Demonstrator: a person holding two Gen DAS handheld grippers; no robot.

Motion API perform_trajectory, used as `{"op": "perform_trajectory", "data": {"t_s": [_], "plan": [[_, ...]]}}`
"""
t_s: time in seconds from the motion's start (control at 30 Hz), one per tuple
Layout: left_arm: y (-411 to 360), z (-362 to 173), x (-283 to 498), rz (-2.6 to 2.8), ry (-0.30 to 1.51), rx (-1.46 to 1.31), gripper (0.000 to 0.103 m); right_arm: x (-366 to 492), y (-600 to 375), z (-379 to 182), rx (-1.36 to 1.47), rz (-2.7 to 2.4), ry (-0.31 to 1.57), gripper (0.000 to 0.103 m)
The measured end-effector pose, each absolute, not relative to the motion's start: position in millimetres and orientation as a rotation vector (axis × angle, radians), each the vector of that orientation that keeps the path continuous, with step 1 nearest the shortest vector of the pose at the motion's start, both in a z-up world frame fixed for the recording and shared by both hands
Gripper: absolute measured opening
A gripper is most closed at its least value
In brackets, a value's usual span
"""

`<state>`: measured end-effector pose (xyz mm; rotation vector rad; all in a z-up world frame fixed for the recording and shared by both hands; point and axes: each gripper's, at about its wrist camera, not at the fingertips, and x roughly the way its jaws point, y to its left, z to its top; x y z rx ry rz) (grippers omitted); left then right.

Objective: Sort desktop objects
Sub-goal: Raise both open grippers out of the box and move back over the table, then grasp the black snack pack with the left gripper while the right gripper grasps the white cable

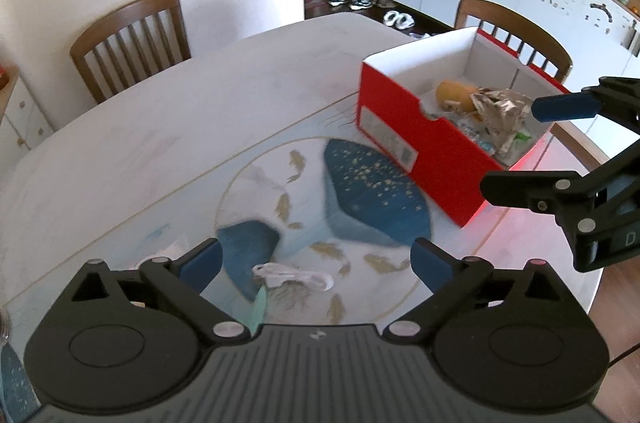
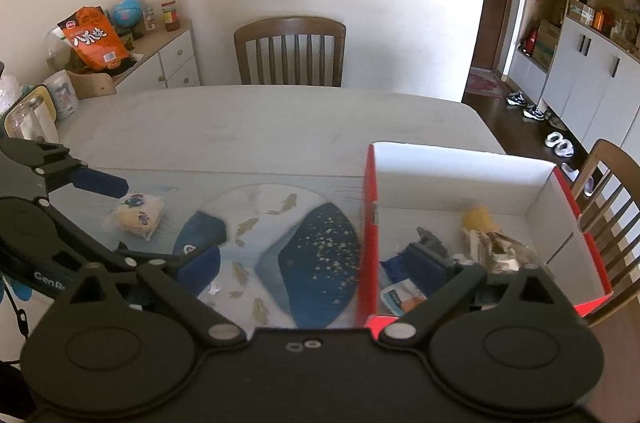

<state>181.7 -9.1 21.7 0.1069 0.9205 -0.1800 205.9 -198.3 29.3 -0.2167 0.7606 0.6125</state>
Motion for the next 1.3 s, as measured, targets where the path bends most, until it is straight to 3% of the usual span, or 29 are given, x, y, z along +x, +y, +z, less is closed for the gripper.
{"op": "perform_trajectory", "data": {"t_s": [1.3], "plan": [[107, -57, 126, -0.054, 0.982, -0.071, 0.103, 176, -106, -36, -0.281, 0.710, 0.802, 0.097]]}}
